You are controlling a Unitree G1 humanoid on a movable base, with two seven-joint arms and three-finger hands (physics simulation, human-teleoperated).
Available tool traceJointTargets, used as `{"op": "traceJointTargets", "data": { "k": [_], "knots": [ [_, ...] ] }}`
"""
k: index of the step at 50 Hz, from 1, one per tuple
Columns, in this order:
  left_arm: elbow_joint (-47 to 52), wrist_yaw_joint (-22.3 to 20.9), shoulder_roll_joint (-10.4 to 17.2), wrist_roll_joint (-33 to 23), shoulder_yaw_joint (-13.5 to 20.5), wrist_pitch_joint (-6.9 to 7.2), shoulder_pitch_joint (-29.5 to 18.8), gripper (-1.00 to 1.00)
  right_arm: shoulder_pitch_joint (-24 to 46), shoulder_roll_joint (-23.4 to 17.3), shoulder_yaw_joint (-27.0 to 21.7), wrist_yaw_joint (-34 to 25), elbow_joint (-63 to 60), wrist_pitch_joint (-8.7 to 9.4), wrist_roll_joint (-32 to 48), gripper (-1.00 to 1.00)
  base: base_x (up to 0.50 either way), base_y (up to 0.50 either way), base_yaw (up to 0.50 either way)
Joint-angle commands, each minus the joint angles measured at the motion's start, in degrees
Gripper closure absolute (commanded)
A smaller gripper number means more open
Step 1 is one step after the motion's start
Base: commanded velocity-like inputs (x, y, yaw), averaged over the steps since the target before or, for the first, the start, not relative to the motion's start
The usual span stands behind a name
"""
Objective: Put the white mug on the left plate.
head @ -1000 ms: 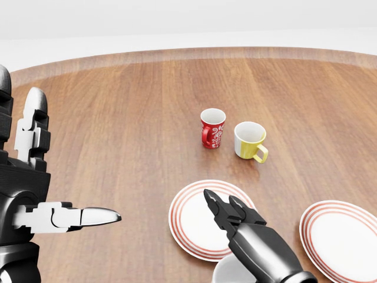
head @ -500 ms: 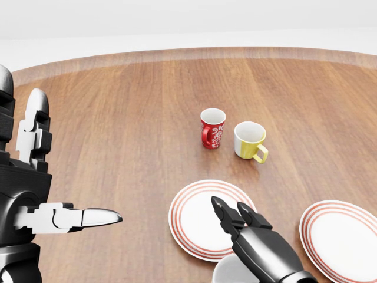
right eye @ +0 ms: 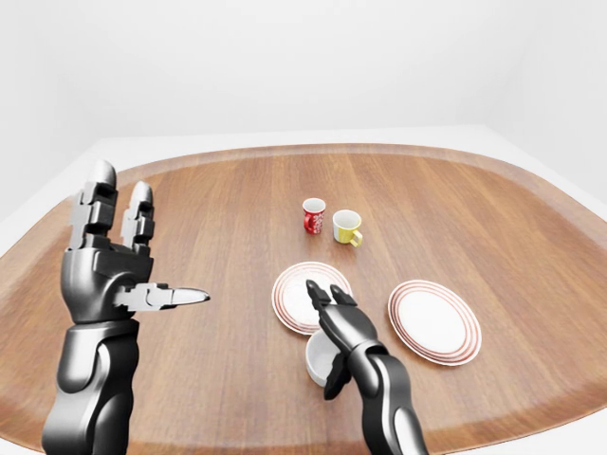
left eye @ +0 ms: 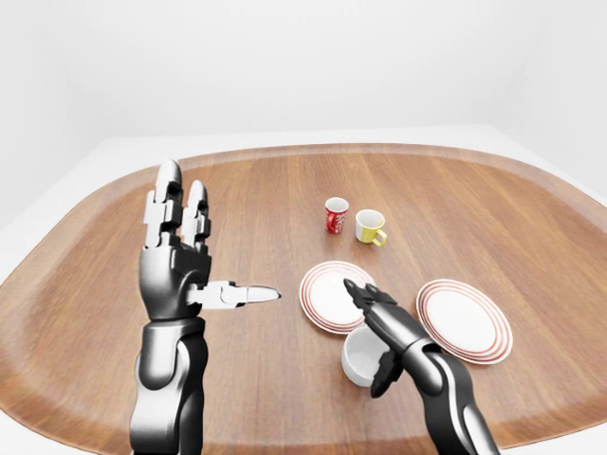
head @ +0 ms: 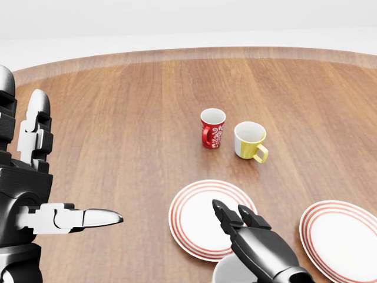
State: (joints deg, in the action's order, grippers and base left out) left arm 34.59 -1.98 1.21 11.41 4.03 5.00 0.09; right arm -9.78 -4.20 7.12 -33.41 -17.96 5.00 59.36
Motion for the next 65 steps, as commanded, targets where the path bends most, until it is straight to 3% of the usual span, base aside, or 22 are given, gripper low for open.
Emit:
{"op": "traceJointTargets", "data": {
  "k": [1,65],
  "knots": [
    [0.0,0.0,0.0,0.0,0.0,0.00,0.0,-1.00,0.8,0.1,0.3,0.0,1.2,0.00,1.1,-1.00,0.00,0.00,0.00],
    [-0.1,0.0,0.0,0.0,0.0,0.00,0.1,-1.00,1.9,0.4,2.7,2.9,6.8,0.00,3.1,-1.00,0.00,0.00,0.00]
  ]
}}
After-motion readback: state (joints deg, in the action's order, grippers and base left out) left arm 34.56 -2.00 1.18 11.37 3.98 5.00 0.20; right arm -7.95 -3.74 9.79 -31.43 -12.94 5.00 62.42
